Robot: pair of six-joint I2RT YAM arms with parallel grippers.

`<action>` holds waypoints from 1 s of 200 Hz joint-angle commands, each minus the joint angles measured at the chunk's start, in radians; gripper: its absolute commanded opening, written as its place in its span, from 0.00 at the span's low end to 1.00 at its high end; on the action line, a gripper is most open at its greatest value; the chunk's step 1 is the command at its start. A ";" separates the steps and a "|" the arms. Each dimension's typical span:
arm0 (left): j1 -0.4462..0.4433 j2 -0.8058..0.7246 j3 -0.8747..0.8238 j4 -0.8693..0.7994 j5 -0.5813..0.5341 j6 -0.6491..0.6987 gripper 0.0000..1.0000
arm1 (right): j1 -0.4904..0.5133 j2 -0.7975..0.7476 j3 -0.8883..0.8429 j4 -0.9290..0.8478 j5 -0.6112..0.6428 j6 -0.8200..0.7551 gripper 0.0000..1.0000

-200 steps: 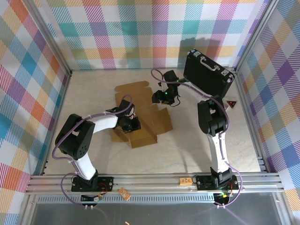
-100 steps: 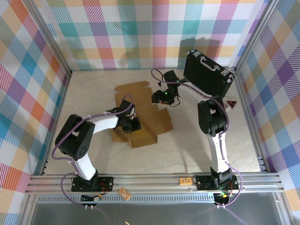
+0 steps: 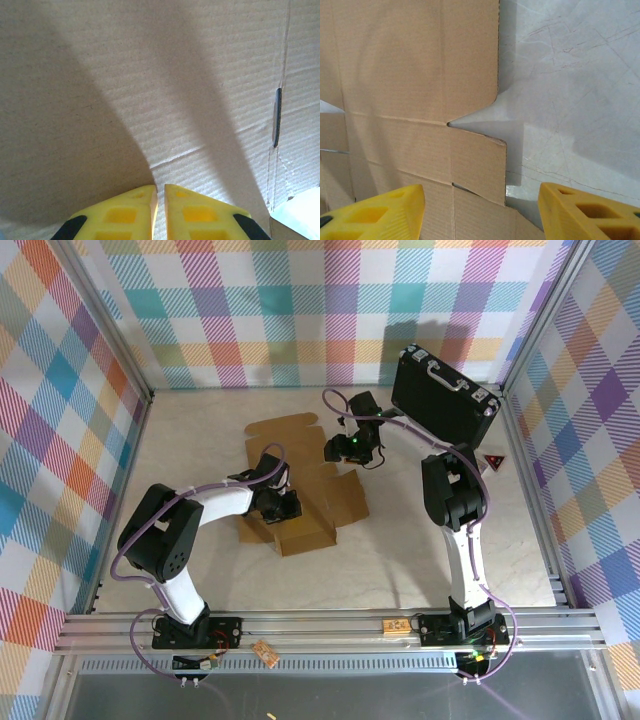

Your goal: Fold the paper box

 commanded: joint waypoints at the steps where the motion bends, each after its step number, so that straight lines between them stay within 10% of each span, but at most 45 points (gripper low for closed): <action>1: -0.012 0.057 -0.015 -0.054 -0.006 0.017 0.16 | 0.008 0.042 0.038 -0.028 -0.032 -0.003 0.62; 200: -0.028 0.070 -0.008 -0.057 -0.016 0.022 0.15 | 0.063 0.044 0.069 0.003 -0.137 -0.029 0.54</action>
